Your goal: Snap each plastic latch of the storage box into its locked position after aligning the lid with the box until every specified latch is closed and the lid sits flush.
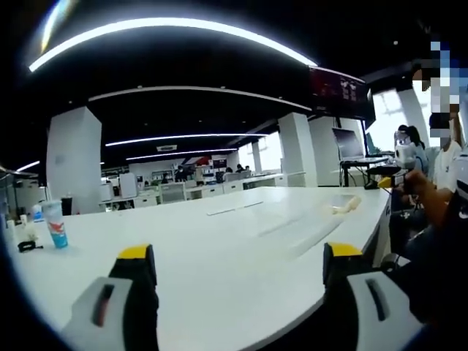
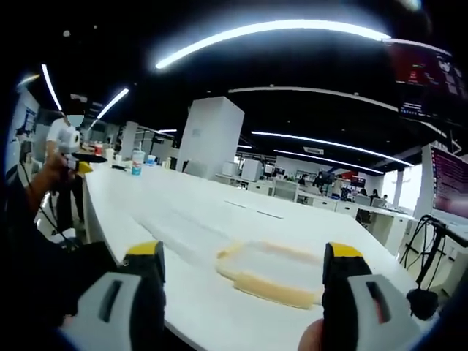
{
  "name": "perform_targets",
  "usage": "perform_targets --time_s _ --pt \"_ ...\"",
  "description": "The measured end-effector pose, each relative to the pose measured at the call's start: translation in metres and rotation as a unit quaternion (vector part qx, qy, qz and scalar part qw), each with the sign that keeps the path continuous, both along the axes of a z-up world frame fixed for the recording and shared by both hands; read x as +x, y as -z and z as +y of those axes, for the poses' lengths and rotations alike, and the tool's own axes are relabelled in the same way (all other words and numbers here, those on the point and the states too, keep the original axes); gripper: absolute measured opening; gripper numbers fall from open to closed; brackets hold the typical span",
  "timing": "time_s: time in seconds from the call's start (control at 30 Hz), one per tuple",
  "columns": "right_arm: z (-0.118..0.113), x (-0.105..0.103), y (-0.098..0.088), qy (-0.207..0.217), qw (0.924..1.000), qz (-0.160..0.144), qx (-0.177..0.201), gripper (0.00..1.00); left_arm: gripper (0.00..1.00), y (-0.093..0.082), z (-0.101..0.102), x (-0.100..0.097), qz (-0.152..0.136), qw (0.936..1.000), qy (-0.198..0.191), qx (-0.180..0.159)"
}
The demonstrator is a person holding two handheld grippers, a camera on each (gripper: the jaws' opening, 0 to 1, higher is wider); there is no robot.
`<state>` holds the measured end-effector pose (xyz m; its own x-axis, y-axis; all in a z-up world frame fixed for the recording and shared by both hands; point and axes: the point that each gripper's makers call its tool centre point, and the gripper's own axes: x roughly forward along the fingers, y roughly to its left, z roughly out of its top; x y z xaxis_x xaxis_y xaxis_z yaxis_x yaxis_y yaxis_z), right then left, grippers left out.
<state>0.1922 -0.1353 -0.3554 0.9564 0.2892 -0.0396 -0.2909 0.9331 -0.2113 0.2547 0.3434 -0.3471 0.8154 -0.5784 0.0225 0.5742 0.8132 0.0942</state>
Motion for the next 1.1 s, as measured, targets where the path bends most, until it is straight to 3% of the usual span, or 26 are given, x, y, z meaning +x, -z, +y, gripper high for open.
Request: perform_targets --time_s 0.13,0.23,0.3,0.43,0.6,0.7,0.73,0.8,0.87,0.93,1.1 --pt "0.0 -0.001 0.0 -0.013 0.9994 0.005 0.032 0.77 0.92 -0.004 0.003 0.001 -0.002 0.9999 -0.003 -0.016" --pt "0.001 0.0 0.004 -0.01 0.9998 0.011 0.016 0.77 0.93 -0.003 0.003 0.002 0.002 0.9998 -0.004 -0.019" --pt "0.0 0.001 0.005 -0.004 0.9999 0.012 0.008 0.75 0.93 0.005 0.007 0.006 0.009 0.9998 -0.02 0.005" --pt "-0.001 0.001 0.004 -0.013 0.9996 0.012 0.021 0.7 0.94 0.003 0.005 0.004 0.01 0.9998 -0.01 -0.011" --pt "-0.002 0.0 0.005 -0.012 0.9997 0.012 0.015 0.69 0.94 0.003 0.005 0.005 0.011 0.9998 -0.015 -0.004" --pt "-0.004 0.0 0.003 -0.009 0.9998 0.011 0.017 0.72 0.95 0.005 0.003 0.005 0.01 0.9997 -0.017 0.014" --pt "-0.005 0.0 0.003 -0.009 0.9998 0.011 0.017 0.76 0.95 0.005 0.003 0.005 0.01 0.9996 -0.017 0.018" --pt "-0.014 0.001 0.009 0.016 0.9995 0.026 -0.006 0.95 0.93 0.007 -0.003 0.002 0.011 0.9993 -0.008 0.036" --pt "-0.014 -0.003 0.016 0.011 0.9977 0.042 -0.052 0.98 0.91 0.007 -0.008 0.0 0.014 0.9992 0.001 0.036" --pt "-0.013 -0.007 0.012 0.003 0.9984 0.04 -0.04 1.0 0.92 0.005 -0.01 -0.002 0.018 0.9993 0.007 0.032" --pt "-0.018 -0.013 0.006 -0.007 0.9981 0.03 -0.053 0.99 0.94 0.001 -0.01 -0.001 0.016 0.9996 0.006 0.022"
